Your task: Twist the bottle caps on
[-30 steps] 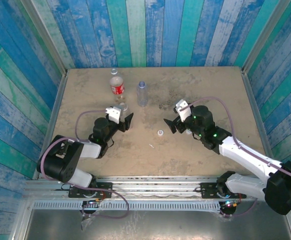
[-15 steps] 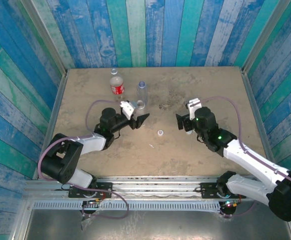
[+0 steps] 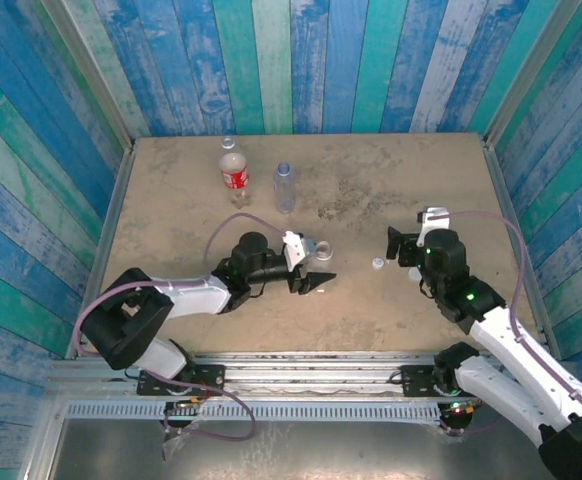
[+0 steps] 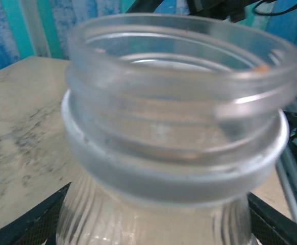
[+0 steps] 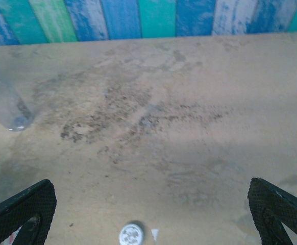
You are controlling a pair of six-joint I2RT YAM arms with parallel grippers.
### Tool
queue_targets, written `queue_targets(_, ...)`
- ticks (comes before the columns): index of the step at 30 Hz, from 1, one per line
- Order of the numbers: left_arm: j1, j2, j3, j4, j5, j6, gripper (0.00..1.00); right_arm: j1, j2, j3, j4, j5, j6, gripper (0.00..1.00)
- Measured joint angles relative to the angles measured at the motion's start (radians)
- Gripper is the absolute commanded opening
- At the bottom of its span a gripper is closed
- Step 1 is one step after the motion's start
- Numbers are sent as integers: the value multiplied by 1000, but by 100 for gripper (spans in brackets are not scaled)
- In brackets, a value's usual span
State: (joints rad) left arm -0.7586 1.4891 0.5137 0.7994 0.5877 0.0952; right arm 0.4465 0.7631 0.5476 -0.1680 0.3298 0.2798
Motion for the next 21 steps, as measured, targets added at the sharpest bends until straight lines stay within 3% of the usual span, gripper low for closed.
queue_targets(9, -57, 196, 53, 185, 5, -47, 62, -38, -38, -8, -86, -42, 35, 100)
queue_targets(21, -3, 271, 119, 154, -22, 14, 63, -38, -26, -8, -98, -66, 48, 100)
